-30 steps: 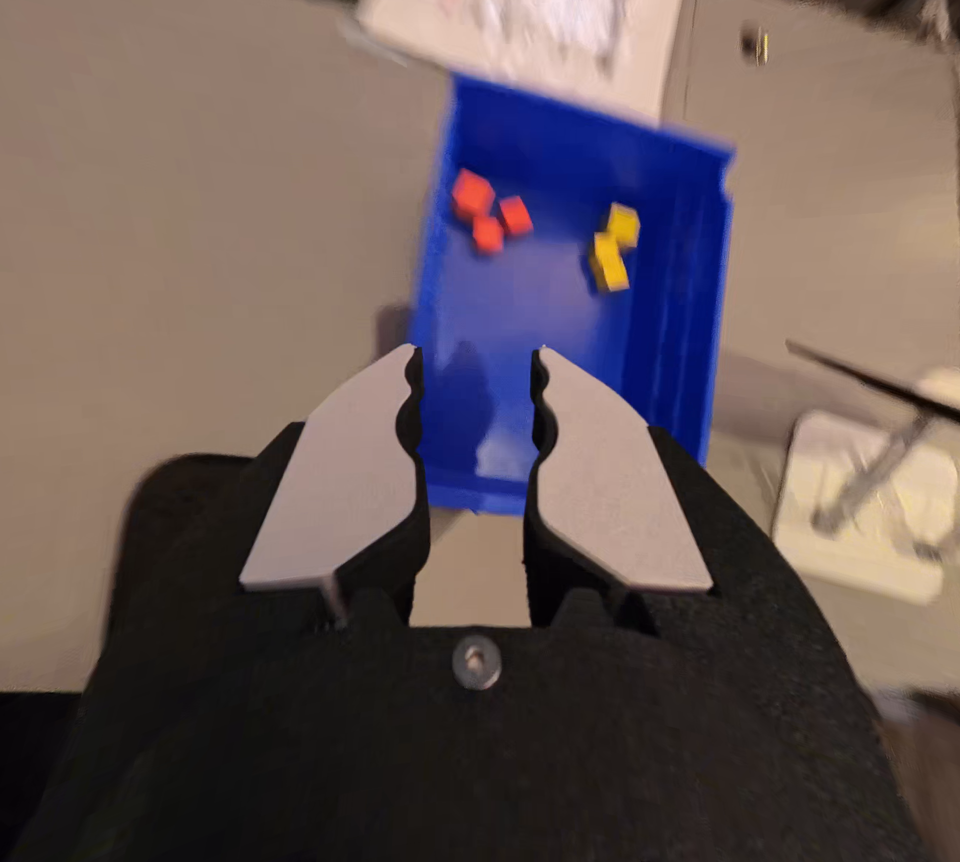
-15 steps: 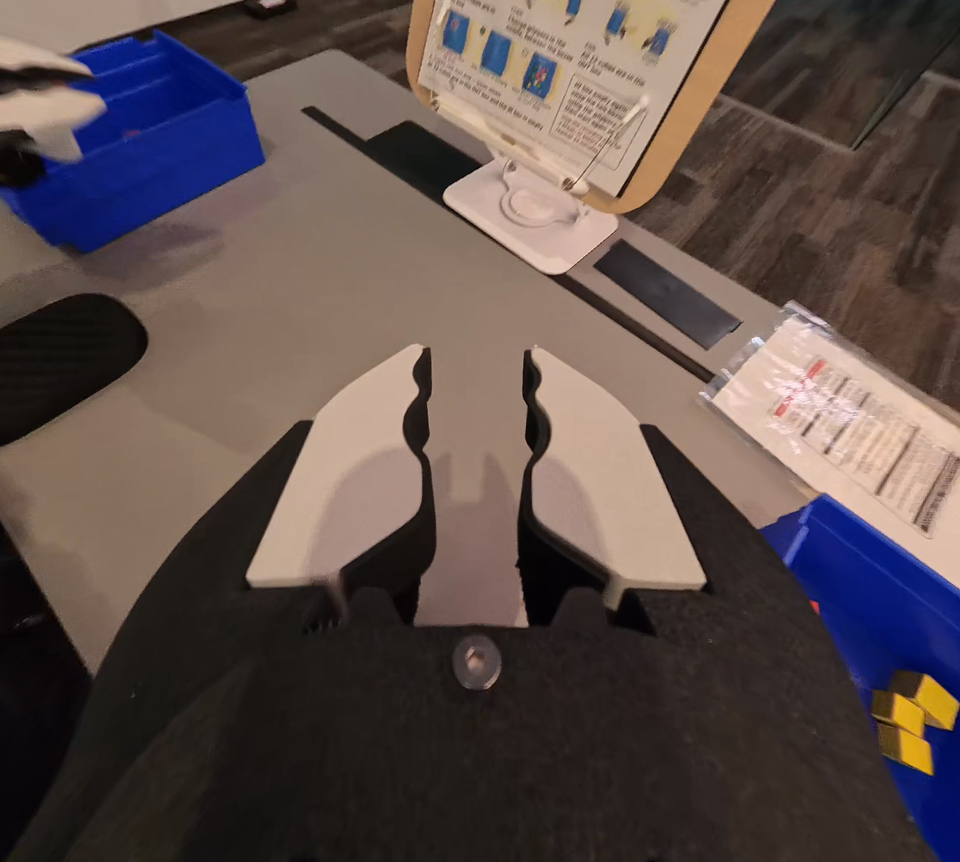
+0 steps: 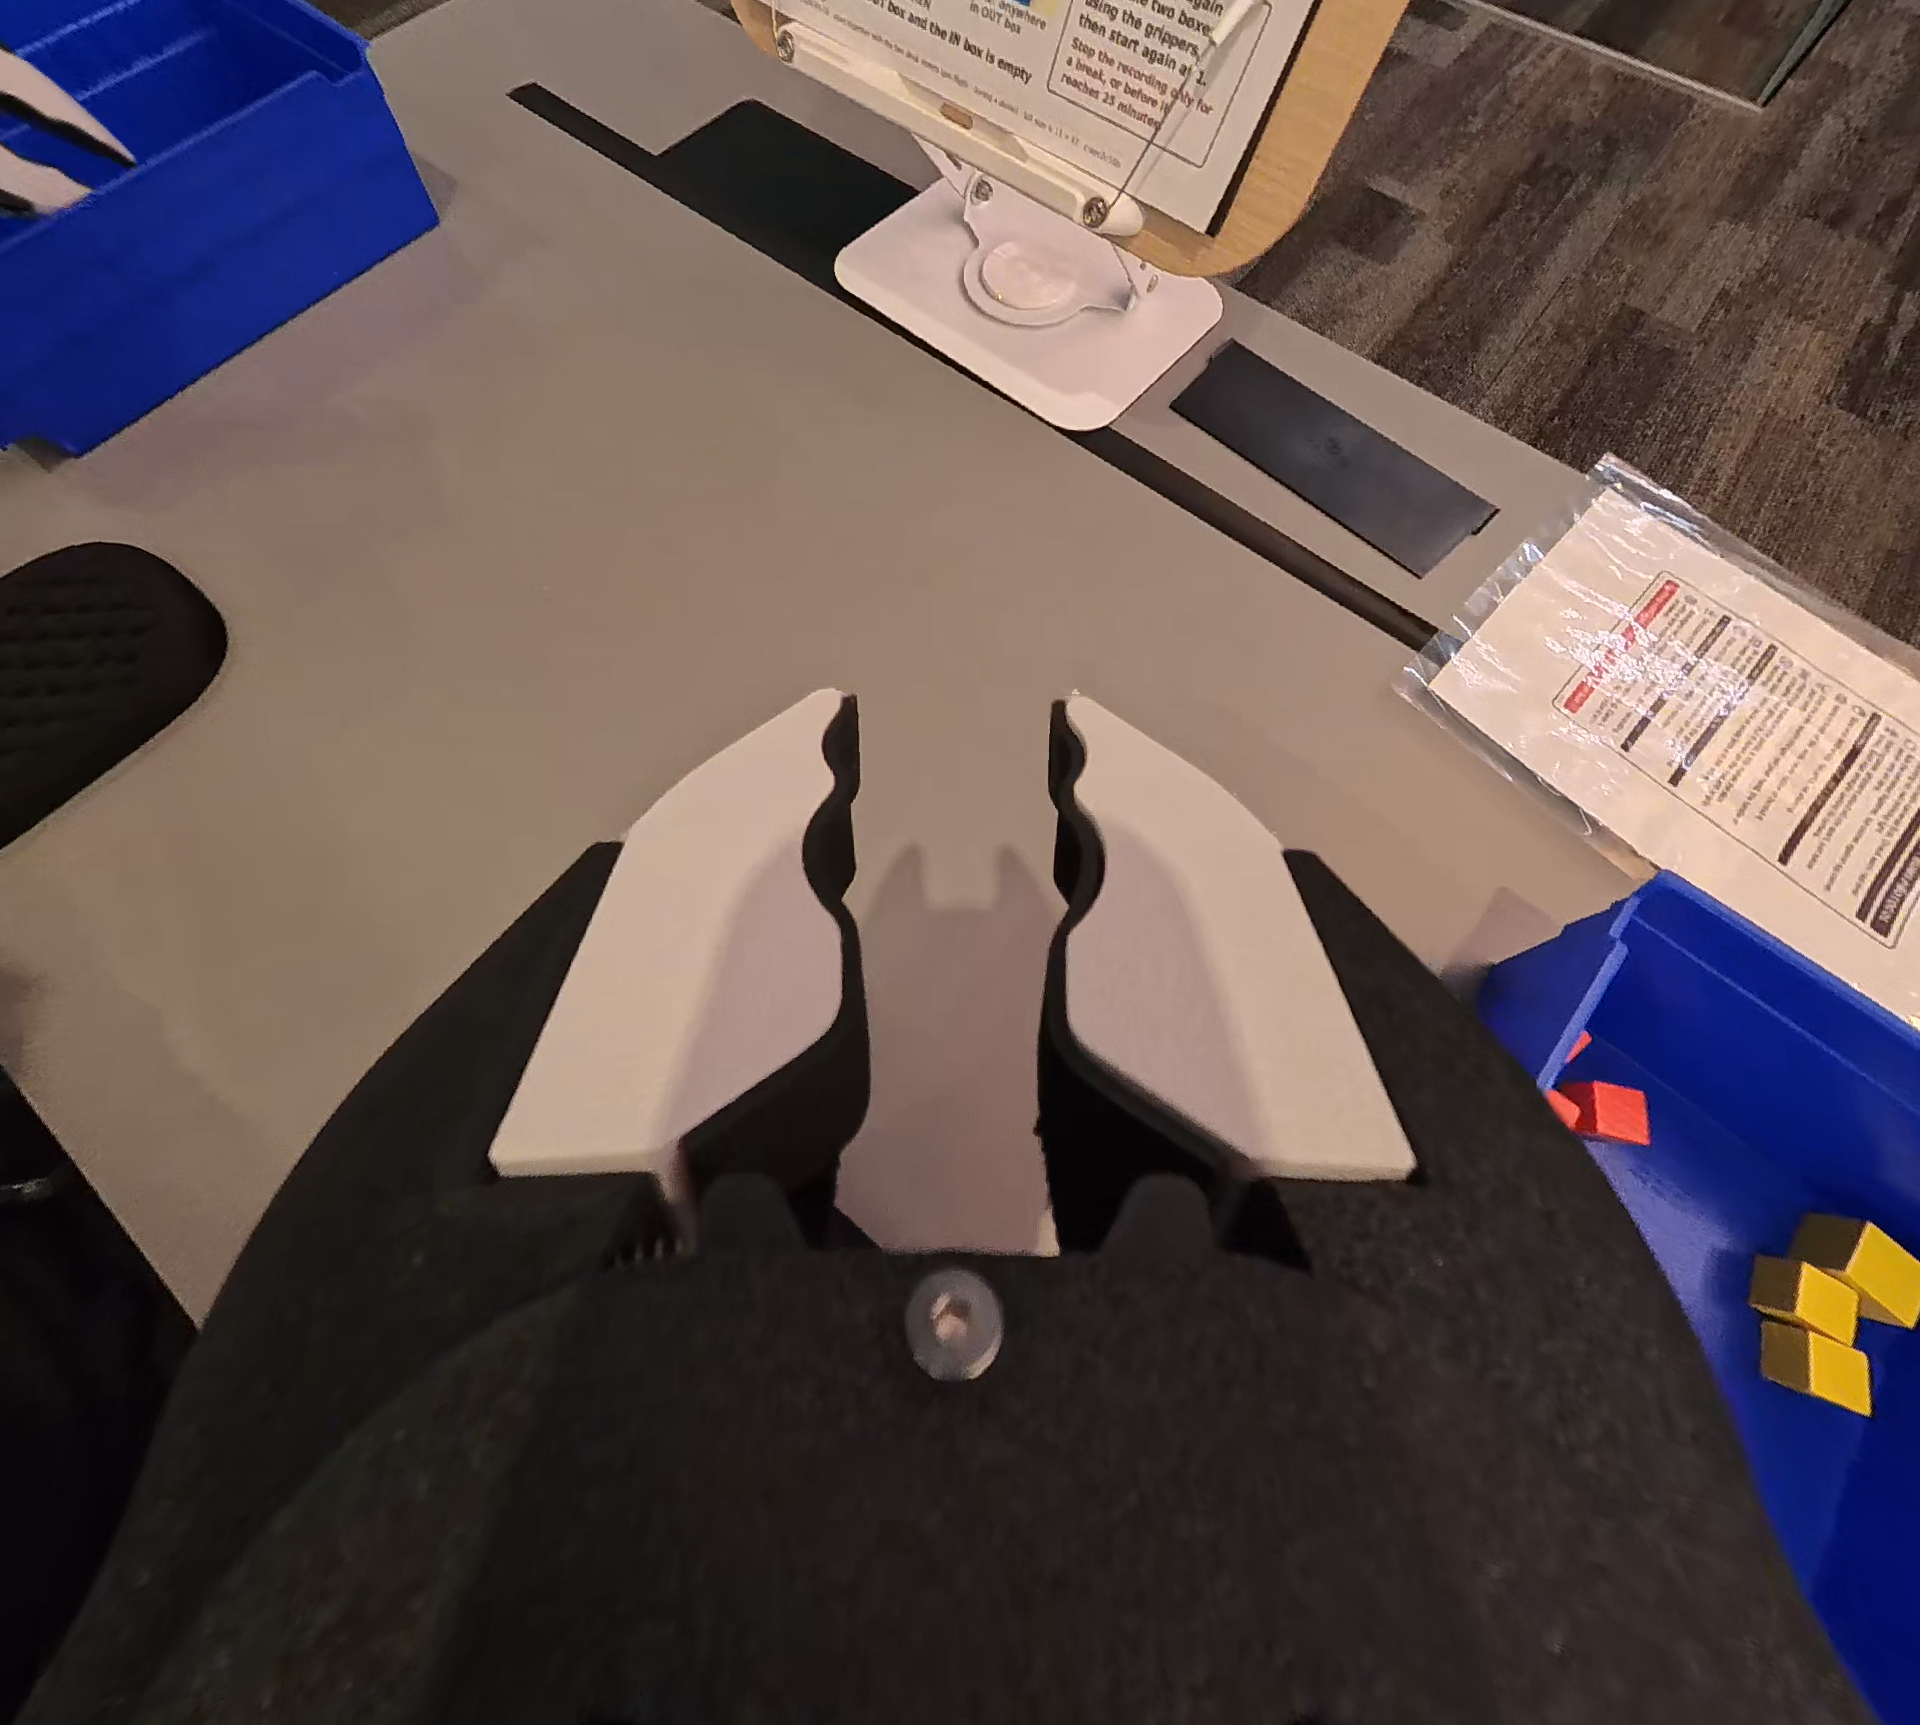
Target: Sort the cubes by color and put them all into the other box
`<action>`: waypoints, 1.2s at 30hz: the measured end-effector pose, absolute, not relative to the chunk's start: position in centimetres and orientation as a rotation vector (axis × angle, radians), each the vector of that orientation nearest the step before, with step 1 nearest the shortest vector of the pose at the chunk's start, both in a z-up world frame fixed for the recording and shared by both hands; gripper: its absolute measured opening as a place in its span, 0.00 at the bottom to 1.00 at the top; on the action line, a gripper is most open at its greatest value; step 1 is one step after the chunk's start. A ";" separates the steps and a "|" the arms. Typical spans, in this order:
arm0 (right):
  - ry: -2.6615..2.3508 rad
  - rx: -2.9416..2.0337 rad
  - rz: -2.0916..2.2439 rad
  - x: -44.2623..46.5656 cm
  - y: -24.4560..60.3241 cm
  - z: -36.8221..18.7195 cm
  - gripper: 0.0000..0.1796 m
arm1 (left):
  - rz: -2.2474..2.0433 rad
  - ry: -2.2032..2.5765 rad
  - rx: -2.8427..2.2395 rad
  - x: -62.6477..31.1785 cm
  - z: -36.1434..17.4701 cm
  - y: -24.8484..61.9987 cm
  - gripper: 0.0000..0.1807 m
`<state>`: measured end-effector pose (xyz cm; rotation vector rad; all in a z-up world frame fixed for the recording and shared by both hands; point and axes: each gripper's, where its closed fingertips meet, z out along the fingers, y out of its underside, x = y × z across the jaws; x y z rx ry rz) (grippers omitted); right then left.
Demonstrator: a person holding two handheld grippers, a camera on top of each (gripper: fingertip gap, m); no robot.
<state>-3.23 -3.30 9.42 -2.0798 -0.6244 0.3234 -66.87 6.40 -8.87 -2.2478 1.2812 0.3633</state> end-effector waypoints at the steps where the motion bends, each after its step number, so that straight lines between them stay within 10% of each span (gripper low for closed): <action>1: -0.622 -2.087 0.321 -3.1 -3.3 9.3 0.19 | 0.342 1.278 -2.273 -66.9 -9.7 6.6 0.16; 36: -0.723 -2.193 0.331 -3.6 -3.5 6.5 0.16 | 0.266 1.154 -2.462 -68.8 -13.1 9.7 0.17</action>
